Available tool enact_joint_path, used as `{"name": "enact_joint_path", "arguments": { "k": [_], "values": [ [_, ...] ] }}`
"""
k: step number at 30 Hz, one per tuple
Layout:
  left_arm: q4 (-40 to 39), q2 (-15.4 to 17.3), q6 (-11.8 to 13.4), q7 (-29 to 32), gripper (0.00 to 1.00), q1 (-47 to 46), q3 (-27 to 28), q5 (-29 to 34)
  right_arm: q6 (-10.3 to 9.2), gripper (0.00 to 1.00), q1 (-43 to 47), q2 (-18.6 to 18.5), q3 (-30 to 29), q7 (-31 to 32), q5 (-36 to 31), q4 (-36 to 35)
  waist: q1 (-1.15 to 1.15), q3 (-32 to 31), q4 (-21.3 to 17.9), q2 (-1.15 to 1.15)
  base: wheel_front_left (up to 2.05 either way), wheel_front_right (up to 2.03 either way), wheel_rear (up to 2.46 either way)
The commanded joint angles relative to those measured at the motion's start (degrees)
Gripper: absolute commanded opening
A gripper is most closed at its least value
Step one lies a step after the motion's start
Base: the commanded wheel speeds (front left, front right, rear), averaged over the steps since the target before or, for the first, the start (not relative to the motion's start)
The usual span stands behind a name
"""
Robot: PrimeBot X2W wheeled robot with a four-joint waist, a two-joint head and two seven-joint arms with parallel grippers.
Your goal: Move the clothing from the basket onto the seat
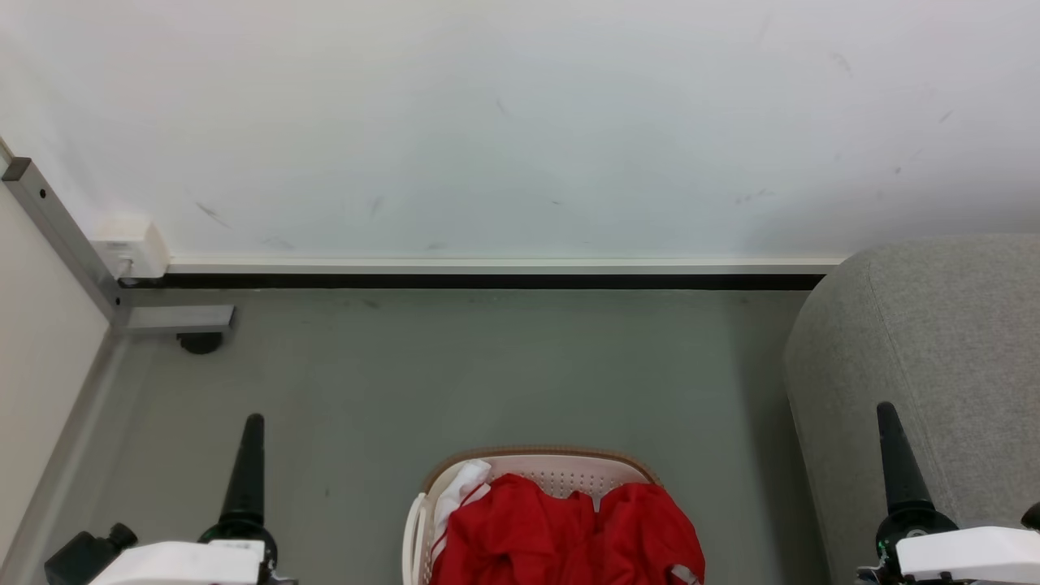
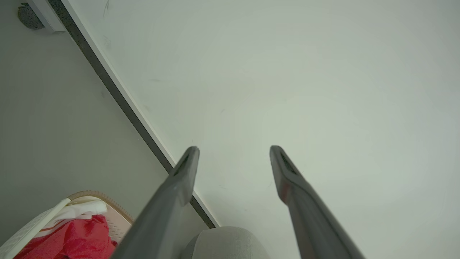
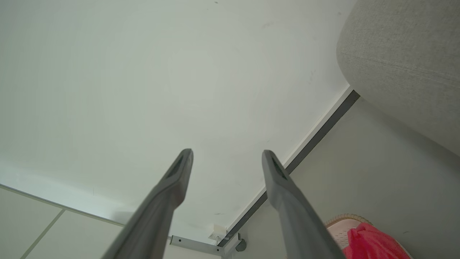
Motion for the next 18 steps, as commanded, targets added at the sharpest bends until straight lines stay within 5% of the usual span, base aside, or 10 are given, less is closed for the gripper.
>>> {"name": "enact_joint_path", "arguments": {
  "k": [1,18],
  "values": [
    [-1.4,0.6,-0.2,-0.7,1.00,-1.2,0.0,4.0,-0.03,1.00,-1.7,-0.6,0.7,-0.8,-3.3,-1.3,0.00,0.0,0.0,0.00,0.00,0.00,0.00],
    [-2.4,0.7,3.2,-4.0,1.00,-0.7,-2.7,27.2,-0.05,1.00,-2.4,-1.0,3.7,-4.1,-25.0,-1.8,0.00,0.3,-0.2,0.00,0.00,0.00,0.00]
  ]
}}
